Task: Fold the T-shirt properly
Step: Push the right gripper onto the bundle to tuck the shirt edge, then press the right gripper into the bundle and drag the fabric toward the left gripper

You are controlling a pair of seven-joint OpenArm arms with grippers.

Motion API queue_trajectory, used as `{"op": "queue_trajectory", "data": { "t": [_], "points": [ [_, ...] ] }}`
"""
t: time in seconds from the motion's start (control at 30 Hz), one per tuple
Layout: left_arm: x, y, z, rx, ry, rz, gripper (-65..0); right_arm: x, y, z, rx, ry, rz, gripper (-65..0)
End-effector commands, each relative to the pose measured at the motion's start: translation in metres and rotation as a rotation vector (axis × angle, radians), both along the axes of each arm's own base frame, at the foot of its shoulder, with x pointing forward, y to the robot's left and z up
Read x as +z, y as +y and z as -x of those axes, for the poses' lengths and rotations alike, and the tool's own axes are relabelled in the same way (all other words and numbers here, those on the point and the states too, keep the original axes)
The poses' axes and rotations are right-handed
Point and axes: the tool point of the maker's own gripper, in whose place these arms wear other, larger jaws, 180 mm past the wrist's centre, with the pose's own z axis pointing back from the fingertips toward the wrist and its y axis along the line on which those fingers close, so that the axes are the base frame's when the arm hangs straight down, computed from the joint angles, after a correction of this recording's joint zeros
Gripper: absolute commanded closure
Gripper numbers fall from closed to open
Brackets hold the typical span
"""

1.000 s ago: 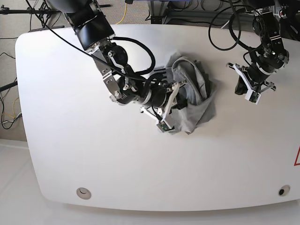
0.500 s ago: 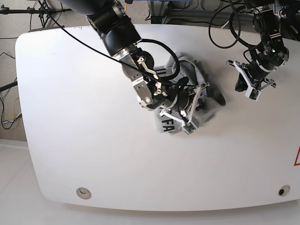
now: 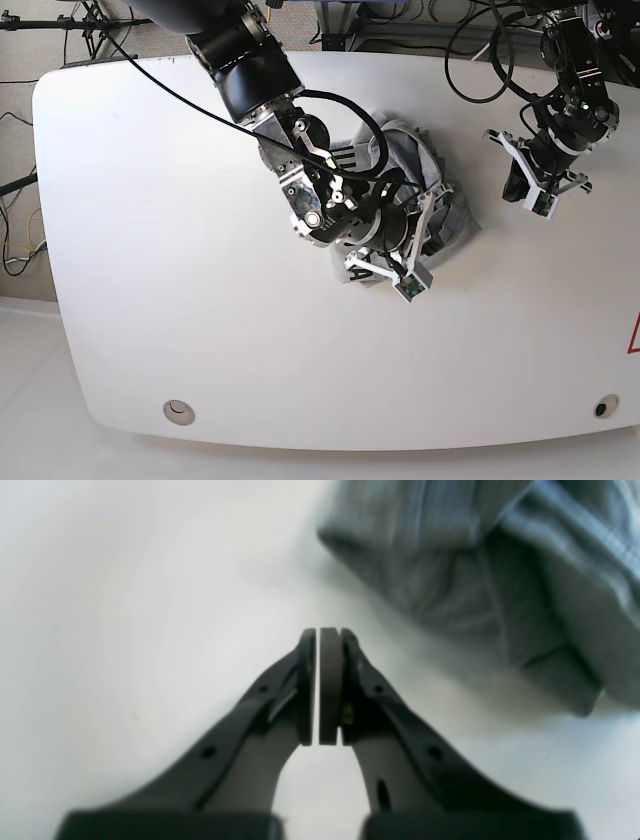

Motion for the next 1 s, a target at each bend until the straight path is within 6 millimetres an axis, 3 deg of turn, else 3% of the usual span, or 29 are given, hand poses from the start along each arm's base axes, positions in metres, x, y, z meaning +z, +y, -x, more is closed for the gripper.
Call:
{"op": "queue_trajectory", "data": {
  "t": [0.0, 0.2, 0.6, 0.77, 0.97],
  "points": [
    [0.018, -0.001, -0.009, -0.014, -0.062, -0.002, -0.3, 0.03, 0.006, -0.005, 0.011, -0.061, -0.039, 0.0],
    [0.027, -0.004, -0.017, -0.023, -0.093, -0.006, -0.3, 0.033, 0.001, -0.002, 0.032, -0.045, 0.015, 0.0],
    [0.019, -0.004, -0.007, -0.022, -0.064, -0.003, -0.3, -0.037, -0.053, 0.021, -0.015, 0.046, 0.122, 0.0],
    [0.018, -0.004, -0.006, -0.022, -0.061, -0.002, -0.3, -0.051, -0.07, 0.024, -0.035, 0.044, 0.143, 0.0],
    [0.018, -0.004, -0.006, -0.022, -0.061, -0.002, -0.3, -0.055, -0.078, 0.024, -0.04, 0.041, 0.157, 0.0]
  ]
}}
